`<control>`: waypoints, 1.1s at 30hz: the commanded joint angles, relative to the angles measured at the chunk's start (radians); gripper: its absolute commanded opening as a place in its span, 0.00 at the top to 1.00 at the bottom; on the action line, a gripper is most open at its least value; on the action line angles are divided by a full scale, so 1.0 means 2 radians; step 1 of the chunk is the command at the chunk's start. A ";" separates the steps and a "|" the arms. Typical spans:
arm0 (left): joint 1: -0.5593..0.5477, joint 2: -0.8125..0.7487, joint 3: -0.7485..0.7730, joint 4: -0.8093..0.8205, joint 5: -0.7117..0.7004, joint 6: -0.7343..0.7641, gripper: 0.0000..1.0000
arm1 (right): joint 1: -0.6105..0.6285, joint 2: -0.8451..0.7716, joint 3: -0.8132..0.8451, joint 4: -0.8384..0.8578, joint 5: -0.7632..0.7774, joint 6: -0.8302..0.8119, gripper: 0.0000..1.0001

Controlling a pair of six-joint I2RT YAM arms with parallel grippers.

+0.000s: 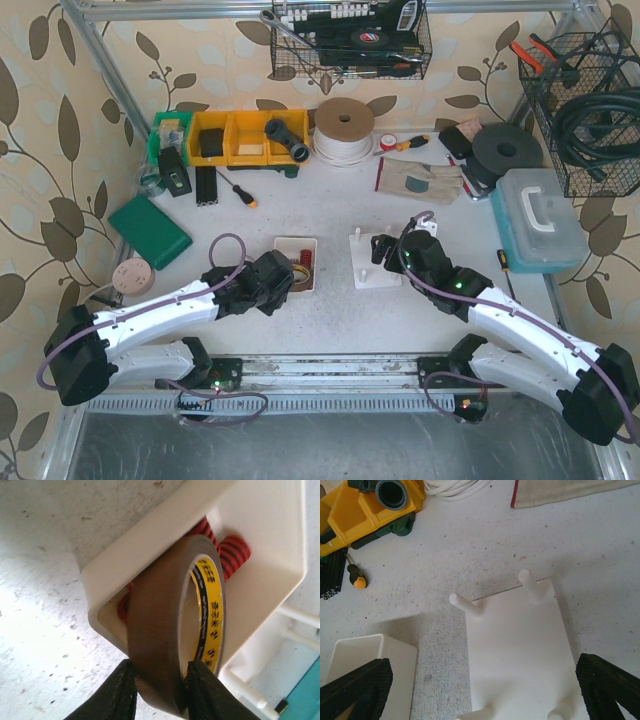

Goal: Install the large spring

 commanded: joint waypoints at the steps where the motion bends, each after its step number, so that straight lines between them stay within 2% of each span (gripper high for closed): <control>1: -0.003 0.006 0.002 0.000 -0.003 0.003 0.72 | 0.003 -0.004 0.005 0.000 0.007 0.001 0.01; 7: -0.002 0.000 0.014 -0.012 -0.011 0.006 0.87 | 0.003 -0.007 0.004 0.000 0.009 0.001 0.01; 12: -0.002 -0.013 0.035 -0.026 -0.034 0.020 0.92 | 0.003 -0.005 0.005 0.000 0.007 0.000 0.01; 22: -0.002 -0.030 0.073 -0.001 -0.073 0.093 1.00 | 0.003 -0.003 0.005 0.002 0.006 -0.002 0.01; 29: 0.010 -0.039 0.127 -0.049 -0.117 0.179 1.00 | 0.003 -0.004 0.006 0.002 0.004 -0.004 0.01; 33: 0.065 -0.022 0.177 -0.086 -0.100 0.260 1.00 | 0.003 -0.002 0.007 0.003 0.003 -0.006 0.01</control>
